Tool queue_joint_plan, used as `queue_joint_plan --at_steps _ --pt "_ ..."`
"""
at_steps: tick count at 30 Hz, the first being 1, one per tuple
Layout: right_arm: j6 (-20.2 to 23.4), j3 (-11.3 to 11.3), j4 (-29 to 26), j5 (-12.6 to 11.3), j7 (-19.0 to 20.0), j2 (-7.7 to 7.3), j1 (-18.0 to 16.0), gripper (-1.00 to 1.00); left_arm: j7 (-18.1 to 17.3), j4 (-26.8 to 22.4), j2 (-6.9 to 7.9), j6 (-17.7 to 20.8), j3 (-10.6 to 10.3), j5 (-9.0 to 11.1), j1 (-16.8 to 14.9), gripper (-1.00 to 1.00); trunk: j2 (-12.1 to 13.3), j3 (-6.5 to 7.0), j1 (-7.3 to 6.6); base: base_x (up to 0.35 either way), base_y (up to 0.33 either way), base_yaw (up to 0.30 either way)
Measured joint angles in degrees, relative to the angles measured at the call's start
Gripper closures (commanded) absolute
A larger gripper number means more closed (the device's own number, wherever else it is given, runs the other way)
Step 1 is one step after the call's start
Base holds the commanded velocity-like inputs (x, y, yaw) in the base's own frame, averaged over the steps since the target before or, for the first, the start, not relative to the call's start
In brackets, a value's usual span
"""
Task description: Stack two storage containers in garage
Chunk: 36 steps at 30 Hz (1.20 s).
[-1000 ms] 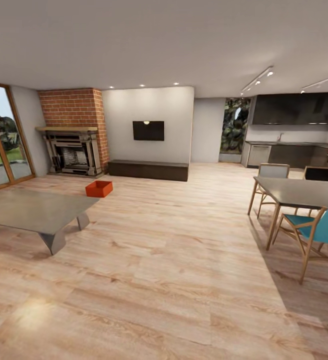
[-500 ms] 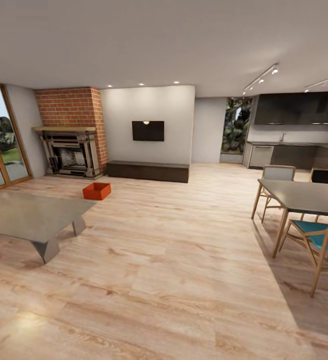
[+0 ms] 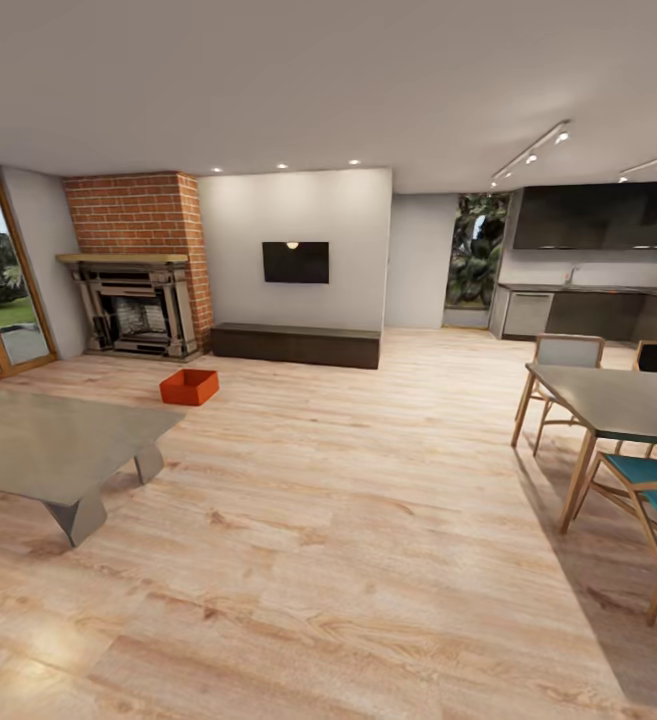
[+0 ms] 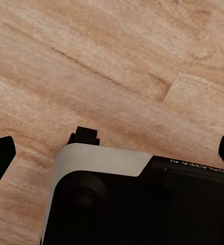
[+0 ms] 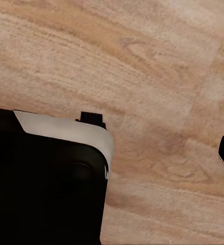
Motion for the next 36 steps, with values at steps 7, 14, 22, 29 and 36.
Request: queue_joint_plan --at_steps 7,14,22,29,36 --pt "0.1 0.0 0.0 -0.1 0.1 0.01 0.0 -1.00 0.0 0.0 0.02 0.0 0.0 0.0 0.0 -1.00 0.0 0.00 0.00 0.324 0.000 0.000" --pt "0.1 0.1 0.1 -0.1 0.0 0.01 0.0 -1.00 0.0 0.0 0.02 0.0 0.0 -0.1 0.0 -1.00 0.0 0.00 0.00 0.324 0.000 0.000" --pt "0.1 0.0 0.1 -0.1 0.0 0.06 0.0 -1.00 0.0 0.0 0.02 0.0 0.0 -0.1 0.0 -1.00 0.0 0.00 0.00 0.324 0.000 0.000" --pt "0.1 0.1 0.1 -0.1 0.0 0.04 0.0 -1.00 0.0 0.0 0.02 0.0 0.0 -0.1 0.0 -1.00 0.0 0.00 0.00 0.324 0.000 0.000" --pt "0.1 0.1 0.1 -0.1 0.0 0.03 0.0 -1.00 0.0 0.0 0.02 0.0 0.0 -0.1 0.0 -1.00 0.0 0.00 0.00 0.324 0.000 0.000"
